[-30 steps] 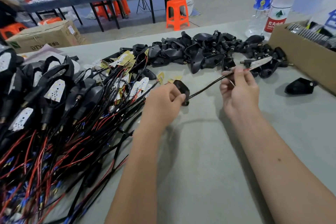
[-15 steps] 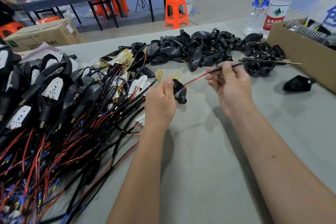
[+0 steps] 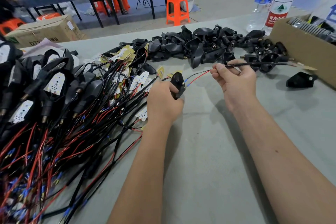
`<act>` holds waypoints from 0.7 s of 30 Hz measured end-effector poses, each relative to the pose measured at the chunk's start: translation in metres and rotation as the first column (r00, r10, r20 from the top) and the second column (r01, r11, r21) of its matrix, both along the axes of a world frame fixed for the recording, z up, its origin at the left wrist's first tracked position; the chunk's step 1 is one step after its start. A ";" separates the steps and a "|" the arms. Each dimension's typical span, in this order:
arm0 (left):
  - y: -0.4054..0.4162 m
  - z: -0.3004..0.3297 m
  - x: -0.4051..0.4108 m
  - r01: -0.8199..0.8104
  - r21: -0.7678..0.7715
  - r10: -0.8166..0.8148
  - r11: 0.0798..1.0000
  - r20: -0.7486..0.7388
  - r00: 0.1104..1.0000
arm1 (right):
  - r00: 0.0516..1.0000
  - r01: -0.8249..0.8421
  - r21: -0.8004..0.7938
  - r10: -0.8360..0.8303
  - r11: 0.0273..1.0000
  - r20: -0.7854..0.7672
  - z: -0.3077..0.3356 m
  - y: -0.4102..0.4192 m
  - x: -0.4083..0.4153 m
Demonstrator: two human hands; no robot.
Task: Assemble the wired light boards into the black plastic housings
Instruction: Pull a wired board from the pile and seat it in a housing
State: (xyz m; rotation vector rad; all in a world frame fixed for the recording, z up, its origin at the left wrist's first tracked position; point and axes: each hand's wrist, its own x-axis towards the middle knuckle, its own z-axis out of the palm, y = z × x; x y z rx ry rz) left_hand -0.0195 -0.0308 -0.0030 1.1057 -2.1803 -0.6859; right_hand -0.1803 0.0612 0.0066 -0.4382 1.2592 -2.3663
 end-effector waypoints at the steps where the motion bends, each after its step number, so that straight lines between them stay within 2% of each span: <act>1: -0.003 0.000 0.002 0.022 0.010 -0.021 1.000 -0.024 0.999 | 1.000 -0.014 -0.012 0.014 1.000 0.011 0.000 -0.001 0.000; 3: -0.007 0.000 0.007 0.057 0.069 -0.052 0.996 -0.078 0.996 | 0.999 -0.049 -0.002 0.049 0.999 -0.001 -0.001 -0.002 0.001; 7: -0.010 -0.002 0.011 0.105 0.179 -0.068 0.978 -0.199 0.978 | 0.994 -0.055 0.128 0.066 0.990 -0.090 -0.006 -0.005 0.007; 15: -0.010 -0.008 0.011 0.113 0.172 -0.062 0.979 -0.276 0.959 | 0.983 -0.038 0.342 0.096 0.939 -0.156 -0.013 -0.005 0.008; 21: -0.010 -0.008 0.011 0.102 0.197 -0.033 0.975 -0.326 0.945 | 0.979 0.017 0.393 0.064 0.919 -0.193 -0.019 -0.006 0.008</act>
